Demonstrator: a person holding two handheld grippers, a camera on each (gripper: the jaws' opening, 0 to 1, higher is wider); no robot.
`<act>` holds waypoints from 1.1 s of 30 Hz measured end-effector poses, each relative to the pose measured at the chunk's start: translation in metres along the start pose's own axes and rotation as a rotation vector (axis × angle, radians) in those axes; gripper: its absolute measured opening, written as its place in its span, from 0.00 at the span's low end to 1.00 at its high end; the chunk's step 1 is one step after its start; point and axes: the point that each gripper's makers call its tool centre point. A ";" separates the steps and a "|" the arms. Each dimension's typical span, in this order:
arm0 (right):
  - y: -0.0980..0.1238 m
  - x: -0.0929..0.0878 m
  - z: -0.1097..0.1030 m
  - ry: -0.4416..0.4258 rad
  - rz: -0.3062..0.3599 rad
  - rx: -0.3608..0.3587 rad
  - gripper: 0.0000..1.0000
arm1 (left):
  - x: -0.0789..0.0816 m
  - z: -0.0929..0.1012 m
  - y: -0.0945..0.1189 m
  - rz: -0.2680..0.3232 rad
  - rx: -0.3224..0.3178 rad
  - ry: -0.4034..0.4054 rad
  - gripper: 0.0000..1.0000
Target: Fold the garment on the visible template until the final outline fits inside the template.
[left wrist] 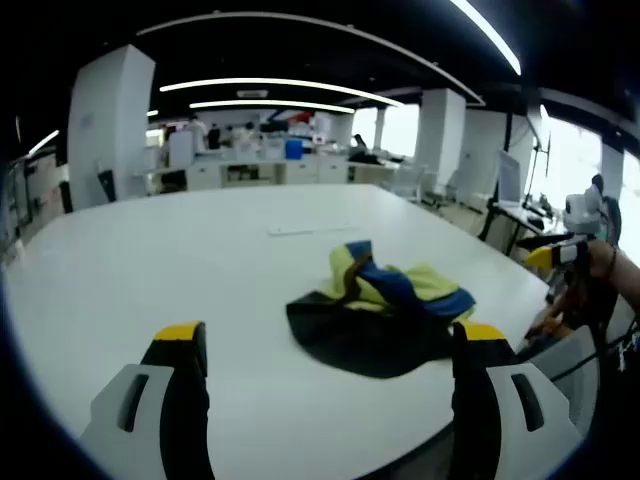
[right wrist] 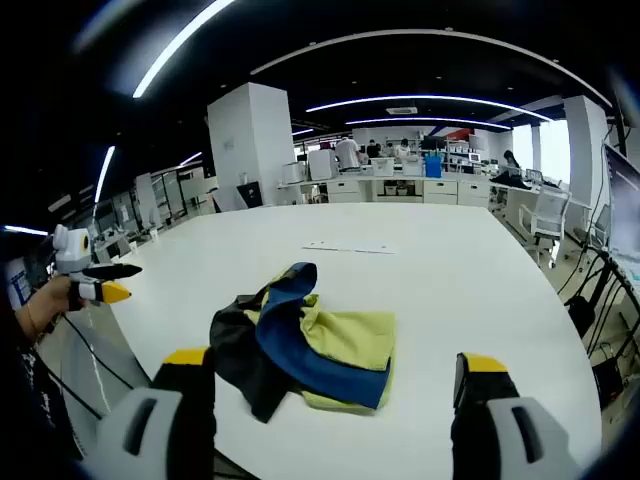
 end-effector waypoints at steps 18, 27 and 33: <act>0.003 -0.001 -0.002 -0.021 -0.004 0.018 1.00 | 0.005 0.000 -0.003 0.001 -0.005 -0.001 0.97; 0.003 0.000 -0.005 -0.032 0.005 0.027 1.00 | 0.005 0.005 -0.003 -0.003 -0.014 -0.014 0.97; 0.003 0.001 -0.007 -0.022 0.008 0.034 1.00 | 0.004 0.005 -0.004 -0.008 -0.014 -0.019 0.96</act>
Point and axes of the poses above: the point that each gripper's makers call its tool centre point, and the gripper's own axes: y roughly backward along the fingers, z roughly to its right, x roughly out of its top, and after that the axes turned 1 degree about -x, right-handed
